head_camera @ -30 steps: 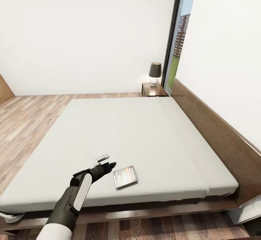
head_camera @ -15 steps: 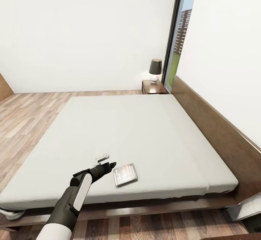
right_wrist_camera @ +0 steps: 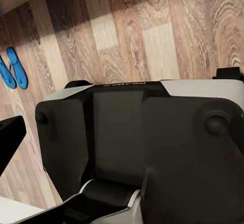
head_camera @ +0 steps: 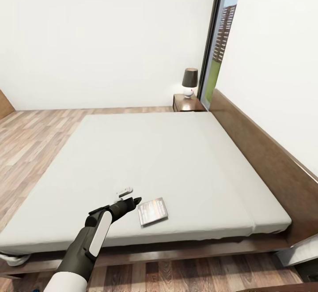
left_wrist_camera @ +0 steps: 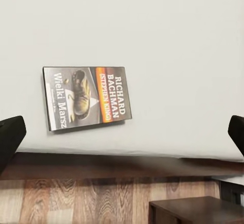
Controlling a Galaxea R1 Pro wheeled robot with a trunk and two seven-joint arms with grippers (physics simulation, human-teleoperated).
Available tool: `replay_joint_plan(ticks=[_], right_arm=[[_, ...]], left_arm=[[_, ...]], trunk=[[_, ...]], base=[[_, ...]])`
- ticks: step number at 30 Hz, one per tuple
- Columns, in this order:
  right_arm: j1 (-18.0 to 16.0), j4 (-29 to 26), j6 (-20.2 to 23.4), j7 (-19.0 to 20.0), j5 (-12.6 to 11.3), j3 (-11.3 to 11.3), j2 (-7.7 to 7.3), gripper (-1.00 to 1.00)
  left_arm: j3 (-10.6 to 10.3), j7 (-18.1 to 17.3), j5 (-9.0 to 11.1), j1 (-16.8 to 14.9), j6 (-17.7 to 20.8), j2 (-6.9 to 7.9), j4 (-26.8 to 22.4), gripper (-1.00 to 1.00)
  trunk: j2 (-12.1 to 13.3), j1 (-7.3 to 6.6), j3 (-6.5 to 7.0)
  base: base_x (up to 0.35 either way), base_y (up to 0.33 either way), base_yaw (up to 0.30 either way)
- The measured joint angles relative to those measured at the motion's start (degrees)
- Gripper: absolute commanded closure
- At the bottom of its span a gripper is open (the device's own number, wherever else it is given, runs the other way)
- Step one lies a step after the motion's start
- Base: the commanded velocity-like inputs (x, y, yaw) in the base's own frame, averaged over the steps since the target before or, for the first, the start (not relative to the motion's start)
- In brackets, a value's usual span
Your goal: In the bedroom, move the book from the bed onto either nightstand, and place the two sandals side by side next to the bed.
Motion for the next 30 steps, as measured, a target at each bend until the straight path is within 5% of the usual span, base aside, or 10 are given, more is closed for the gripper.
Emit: replay_joint_plan(ticks=[30], right_arm=[[0.01, 0.00, -0.01, 0.00, 0.00, 0.01, 0.00, -1.00]], left_arm=[[0.04, 0.00, 0.00, 0.00, 0.00, 0.01, 0.00, -1.00]], trunk=[[0.00, 0.00, -2.68]], base=[[0.005, 0.000, 0.000]])
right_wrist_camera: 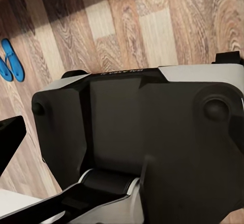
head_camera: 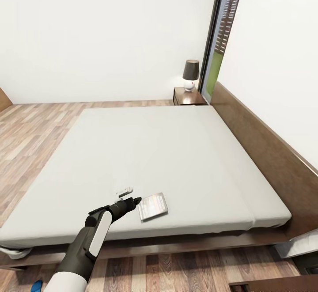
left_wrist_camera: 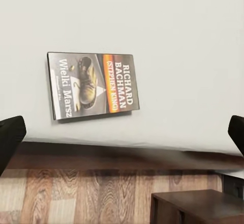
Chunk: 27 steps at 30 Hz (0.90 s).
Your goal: In the bedroom, move the book from the bed onto either nightstand, and place the two sandals side by side next to the bed.
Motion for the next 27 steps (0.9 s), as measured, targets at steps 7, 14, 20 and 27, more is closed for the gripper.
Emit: replay_joint_plan(ticks=[7, 14, 20, 27], right_arm=[[0.01, 0.00, 0.03, 0.00, 0.00, -0.01, 0.00, -1.00], [0.00, 0.00, 0.02, 0.00, 0.00, 0.00, 0.00, -1.00], [0.01, 0.00, 0.00, 0.00, 0.00, 0.00, 0.00, -1.00], [-0.01, 0.00, -0.02, 0.00, 0.00, 0.00, 0.00, -1.00]], left_arm=[[0.03, 0.00, 0.00, 0.00, 0.00, 0.03, 0.00, -1.00], [0.03, 0.00, 0.00, 0.00, 0.00, 0.00, 0.00, -1.00], [0.03, 0.00, 0.00, 0.00, 0.00, 0.01, 0.00, -1.00], [0.04, 0.00, -0.01, 0.00, 0.00, 0.06, 0.00, -1.00]], trunk=[[0.00, 0.00, -0.62], [0.00, 0.00, -1.25], [0.00, 0.00, -1.78], [0.00, 0.00, -2.41]], base=[[0.000, 0.000, 0.000], [0.000, 0.000, 0.000], [0.000, 0.000, 0.000], [0.000, 0.000, 0.000]])
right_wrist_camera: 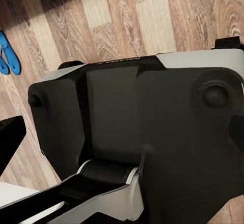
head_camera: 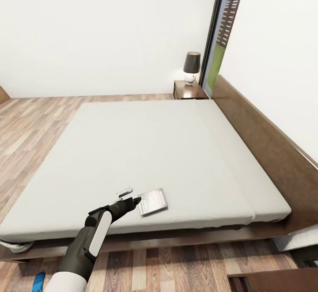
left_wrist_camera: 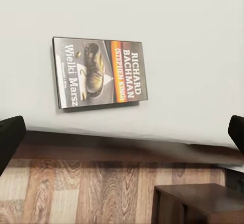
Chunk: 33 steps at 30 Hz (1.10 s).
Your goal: In the bedroom, move the book from the bed onto either nightstand, and place the two sandals side by side next to the bed.
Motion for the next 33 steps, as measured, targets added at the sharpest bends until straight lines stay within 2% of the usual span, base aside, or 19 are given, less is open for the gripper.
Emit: replay_joint_plan(ticks=[33], right_arm=[[0.00, 0.00, -0.02, 0.00, 0.00, 0.00, 0.00, -1.00]], left_arm=[[0.00, 0.00, 0.00, 0.00, 0.00, 0.02, -0.06, -1.00]], trunk=[[0.00, 0.00, -2.94]], base=[[0.000, 0.000, 0.000]])
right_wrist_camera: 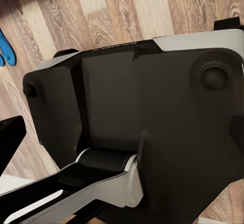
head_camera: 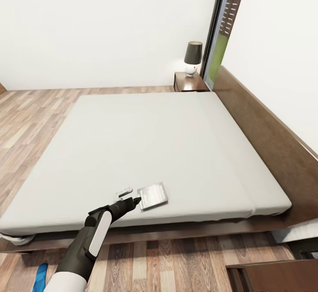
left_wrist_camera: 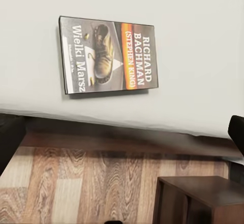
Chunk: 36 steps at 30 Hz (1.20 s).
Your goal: In the bedroom, move the book from the bed onto either nightstand, and place the two sandals side by side next to the bed.
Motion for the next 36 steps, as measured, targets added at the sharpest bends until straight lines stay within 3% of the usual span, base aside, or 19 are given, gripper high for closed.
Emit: replay_joint_plan(ticks=[15, 26, 36], right_arm=[[0.00, 0.00, 0.02, 0.00, 0.00, 0.00, 0.00, -1.00], [0.00, 0.00, 0.01, 0.00, 0.00, -0.01, 0.00, -1.00], [0.00, 0.00, 0.00, 0.00, 0.00, 0.00, 0.00, -1.00]], left_arm=[[-0.02, 0.00, 0.01, 0.00, 0.00, 0.00, -0.01, -1.00], [0.00, 0.00, 0.00, 0.00, 0.00, 0.00, -0.02, -1.00], [0.00, 0.00, 0.00, 0.00, 0.00, 0.00, -0.03, -1.00]], trunk=[[-0.01, -0.02, -1.29], [-0.01, -0.01, -1.39], [-0.01, -0.03, -1.39]], base=[[0.036, 0.000, 0.000], [0.100, 0.000, 0.000], [0.259, 0.000, 0.000]])
